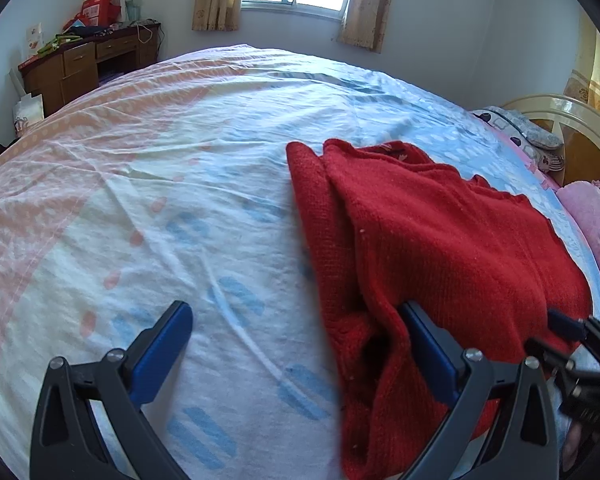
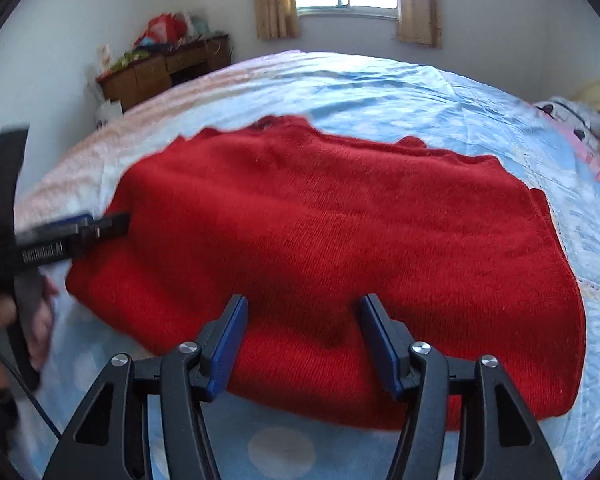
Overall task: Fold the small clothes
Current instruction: 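Move both open grippers to the side edge of the folded cardigan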
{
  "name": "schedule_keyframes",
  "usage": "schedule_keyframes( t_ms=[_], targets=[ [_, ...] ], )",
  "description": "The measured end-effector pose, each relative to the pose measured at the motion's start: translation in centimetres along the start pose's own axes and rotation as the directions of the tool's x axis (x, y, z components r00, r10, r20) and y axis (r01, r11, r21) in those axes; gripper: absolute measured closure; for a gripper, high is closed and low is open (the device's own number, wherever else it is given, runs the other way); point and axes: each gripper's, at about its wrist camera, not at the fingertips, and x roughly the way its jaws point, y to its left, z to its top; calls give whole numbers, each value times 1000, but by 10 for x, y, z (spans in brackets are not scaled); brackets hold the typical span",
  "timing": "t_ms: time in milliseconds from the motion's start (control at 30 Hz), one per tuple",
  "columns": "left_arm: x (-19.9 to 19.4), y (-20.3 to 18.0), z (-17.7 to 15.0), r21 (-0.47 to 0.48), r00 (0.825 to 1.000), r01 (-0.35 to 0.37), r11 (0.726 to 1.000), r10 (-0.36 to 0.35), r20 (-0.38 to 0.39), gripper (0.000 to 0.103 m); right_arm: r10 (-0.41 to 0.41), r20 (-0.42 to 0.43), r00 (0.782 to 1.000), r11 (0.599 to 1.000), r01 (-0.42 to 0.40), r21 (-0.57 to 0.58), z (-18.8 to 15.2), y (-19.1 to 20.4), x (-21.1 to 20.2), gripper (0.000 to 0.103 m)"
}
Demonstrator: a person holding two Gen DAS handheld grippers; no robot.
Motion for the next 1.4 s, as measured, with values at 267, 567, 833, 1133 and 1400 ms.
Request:
schedule_keyframes(
  t_ms=[267, 567, 833, 1133, 1400],
  targets=[
    [-12, 9, -3, -7, 998, 47, 999, -47, -43, 0, -25, 4, 1000, 999, 25, -34, -8, 2, -16, 42],
    [-13, 53, 11, -109, 997, 63, 992, -67, -33, 0, 23, 122, 992, 965, 10, -263, -13, 69, -41, 42],
    [-3, 48, 33, -130, 982, 180, 975, -185, -25, 0, 28, 143, 989, 901, 37, -433, -19, 128, -22, 42],
    [31, 35, 52, -183, 942, 315, 931, -330, -57, 0, -18, 146, 989, 870, 87, -486, -13, 158, 7, 42],
    [41, 18, 59, -121, 936, 336, 934, -345, -62, 5, -28, 144, 989, 883, 92, -460, -7, 161, 15, 42]
  ],
)
